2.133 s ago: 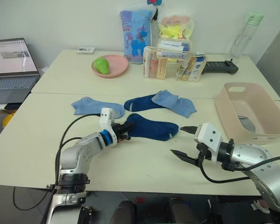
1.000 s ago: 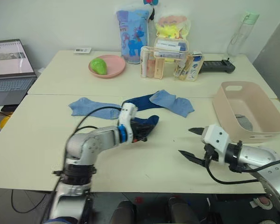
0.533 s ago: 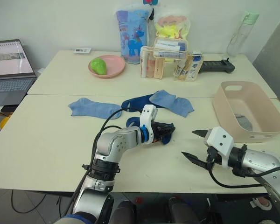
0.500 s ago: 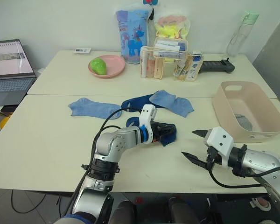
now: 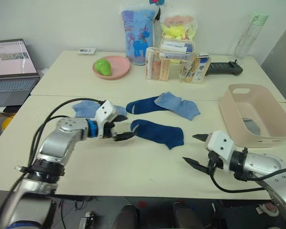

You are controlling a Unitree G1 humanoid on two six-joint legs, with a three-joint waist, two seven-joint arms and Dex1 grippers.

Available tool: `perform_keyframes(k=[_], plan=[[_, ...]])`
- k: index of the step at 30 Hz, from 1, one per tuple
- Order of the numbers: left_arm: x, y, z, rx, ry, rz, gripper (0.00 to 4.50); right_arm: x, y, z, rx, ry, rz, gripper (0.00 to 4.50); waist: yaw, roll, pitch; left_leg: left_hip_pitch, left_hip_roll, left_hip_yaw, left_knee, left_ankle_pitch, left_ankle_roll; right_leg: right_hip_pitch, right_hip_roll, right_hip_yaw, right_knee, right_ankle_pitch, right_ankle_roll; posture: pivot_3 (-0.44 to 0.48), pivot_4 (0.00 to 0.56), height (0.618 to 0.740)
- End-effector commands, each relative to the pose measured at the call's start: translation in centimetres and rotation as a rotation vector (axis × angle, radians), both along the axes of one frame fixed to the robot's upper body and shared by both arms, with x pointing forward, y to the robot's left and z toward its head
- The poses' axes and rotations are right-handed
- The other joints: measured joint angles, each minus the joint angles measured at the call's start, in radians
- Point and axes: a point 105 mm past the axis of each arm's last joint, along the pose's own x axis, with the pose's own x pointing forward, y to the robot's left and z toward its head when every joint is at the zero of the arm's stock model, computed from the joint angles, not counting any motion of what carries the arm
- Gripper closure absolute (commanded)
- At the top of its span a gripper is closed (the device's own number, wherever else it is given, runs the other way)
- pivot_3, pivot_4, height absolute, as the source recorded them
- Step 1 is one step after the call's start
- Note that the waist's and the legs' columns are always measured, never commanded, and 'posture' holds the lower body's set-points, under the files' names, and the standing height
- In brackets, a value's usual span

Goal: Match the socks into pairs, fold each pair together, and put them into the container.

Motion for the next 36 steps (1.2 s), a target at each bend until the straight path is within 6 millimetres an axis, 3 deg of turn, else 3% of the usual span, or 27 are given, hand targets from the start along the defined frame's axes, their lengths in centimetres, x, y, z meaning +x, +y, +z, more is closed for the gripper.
perform_keyframes(k=[1, 4, 7, 13, 19, 27, 30, 36], plan=[[0.8, -0.8, -0.5, 0.112, -0.114, -0.119, 0.03, 0.0, 0.7, 0.8, 0.004, -0.043, 0.032, 0.00, 0.005, 0.000, 0.000, 0.000, 0.000, 0.000, 0.000, 0.000, 0.000, 0.000, 0.000, 0.000, 0.000, 0.000, 0.000, 0.000, 0.150, 0.703], [2.2, -2.1, -0.3, 0.077, -0.165, -0.118, 0.03, -0.1, 1.1, 0.7, 0.007, -0.038, 0.042, 0.00, 0.013, 0.000, 0.000, -0.002, 0.000, 0.000, 0.001, -0.002, 0.004, -0.001, 0.000, -0.001, -0.001, 0.000, 0.000, 0.000, 0.150, 0.703], [2.8, -2.8, -1.0, 0.110, -0.193, -0.141, 0.62, -0.2, 1.4, 0.7, 0.013, -0.036, 0.050, 0.00, 0.013, 0.000, 0.000, -0.003, 0.000, 0.000, 0.001, -0.002, 0.004, -0.001, 0.000, -0.001, -0.001, 0.000, 0.000, 0.000, 0.150, 0.703], [3.1, -3.5, -2.3, 0.160, -0.200, -0.193, 2.49, 0.1, 2.2, 0.6, 0.014, -0.050, 0.066, 0.00, -0.001, 0.000, 0.000, -0.002, 0.000, 0.000, 0.001, -0.002, 0.004, -0.002, 0.001, -0.001, 0.001, 0.000, 0.000, 0.000, 0.150, 0.703], [2.6, -3.5, -2.1, 0.145, -0.143, -0.214, 4.41, 2.2, 3.2, -1.3, -0.056, -0.096, 0.044, 0.00, -0.014, 0.000, 0.000, -0.001, 0.000, 0.000, 0.002, -0.002, 0.005, -0.002, 0.001, -0.001, 0.003, 0.000, 0.000, 0.000, 0.150, 0.703], [2.5, -3.0, -1.9, 0.127, -0.095, -0.170, 4.46, 4.0, 5.1, -4.1, -0.095, -0.084, 0.043, 0.00, -0.015, 0.000, 0.000, -0.001, 0.000, 0.000, 0.002, -0.001, 0.003, -0.003, 0.001, 0.000, 0.005, 0.000, 0.000, 0.000, 0.150, 0.703], [2.4, -2.8, -2.1, 0.131, -0.076, -0.152, 4.50, 4.9, 5.1, -4.2, -0.094, -0.098, 0.021, 0.60, -0.015, 0.000, 0.000, -0.001, 0.000, 0.000, 0.002, -0.001, 0.003, -0.003, 0.001, 0.000, 0.006, 0.000, 0.000, 0.000, 0.150, 0.703], [2.2, -2.7, -2.1, 0.121, -0.055, -0.141, 4.50, 5.1, 5.1, -4.3, -0.083, -0.089, 0.014, 2.73, -0.015, 0.000, 0.000, -0.001, 0.000, 0.000, 0.002, -0.001, 0.003, -0.004, 0.001, 0.000, 0.006, 0.000, 0.000, 0.000, 0.150, 0.703]])
